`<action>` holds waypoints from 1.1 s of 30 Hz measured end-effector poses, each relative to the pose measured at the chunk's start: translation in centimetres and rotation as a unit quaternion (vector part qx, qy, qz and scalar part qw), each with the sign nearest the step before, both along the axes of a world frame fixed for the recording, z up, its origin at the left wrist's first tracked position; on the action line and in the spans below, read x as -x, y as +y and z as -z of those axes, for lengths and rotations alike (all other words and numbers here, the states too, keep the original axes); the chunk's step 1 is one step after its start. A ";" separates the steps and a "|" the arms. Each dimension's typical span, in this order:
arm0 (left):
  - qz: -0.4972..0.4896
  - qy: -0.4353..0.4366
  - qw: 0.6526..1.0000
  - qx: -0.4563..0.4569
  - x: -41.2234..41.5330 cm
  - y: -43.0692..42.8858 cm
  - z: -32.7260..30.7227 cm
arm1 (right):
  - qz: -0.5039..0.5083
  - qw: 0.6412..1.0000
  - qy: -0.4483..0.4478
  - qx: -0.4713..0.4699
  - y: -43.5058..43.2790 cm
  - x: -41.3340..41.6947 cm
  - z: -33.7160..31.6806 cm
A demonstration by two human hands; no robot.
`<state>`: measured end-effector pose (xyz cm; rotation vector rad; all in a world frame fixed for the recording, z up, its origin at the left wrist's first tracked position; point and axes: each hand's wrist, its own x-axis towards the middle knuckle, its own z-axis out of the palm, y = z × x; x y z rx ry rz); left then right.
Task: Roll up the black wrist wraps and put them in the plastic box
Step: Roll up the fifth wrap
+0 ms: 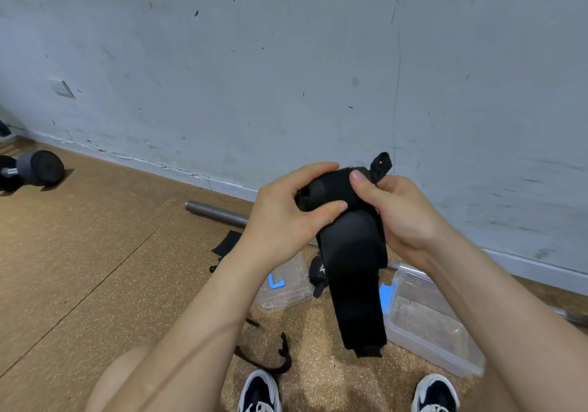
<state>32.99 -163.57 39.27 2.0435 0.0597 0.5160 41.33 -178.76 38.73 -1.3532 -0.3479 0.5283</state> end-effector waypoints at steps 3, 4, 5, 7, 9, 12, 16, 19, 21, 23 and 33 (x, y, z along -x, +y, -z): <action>0.047 0.068 0.995 0.062 -0.1 0.5 -0.2 | 0.025 0.999 -0.022 0.005 0.1 0.1 0.3; 0.056 0.070 0.993 0.074 -0.1 0.6 -0.3 | 0.031 0.999 -0.033 0.008 0.2 0.1 0.4; 0.062 0.066 0.992 0.085 -0.2 0.8 -0.4 | 0.036 0.998 -0.046 0.012 0.3 0.2 0.4; 0.070 0.059 0.991 0.096 -0.3 1.0 -0.6 | 0.044 0.996 -0.077 0.025 0.5 0.5 0.2; 0.080 0.068 0.988 0.111 -0.4 1.3 -0.9 | 0.042 0.993 -0.103 0.035 0.6 0.7 0.1; 0.117 0.119 0.974 0.156 -0.2 1.8 -1.0 | 0.041 0.992 -0.116 0.039 0.7 1.0 0.0; 0.172 0.143 0.944 0.244 0.1 1.8 -0.8 | 0.055 0.991 -0.121 0.025 0.9 1.2 0.0; 0.100 0.080 0.962 0.242 0.0 0.7 -0.6 | 0.041 0.995 -0.095 0.009 0.8 1.3 0.0; 0.069 0.054 0.967 0.238 -0.2 0.4 -0.5 | -0.003 0.999 -0.041 -0.011 0.5 1.1 -0.1; 0.044 0.032 0.965 0.255 -0.3 0.7 -0.6 | -0.055 0.998 -0.016 0.000 0.2 1.1 -0.2; -0.003 -0.063 0.995 0.076 -0.4 0.3 -0.1 | -0.014 0.987 -0.110 0.114 0.8 1.2 0.5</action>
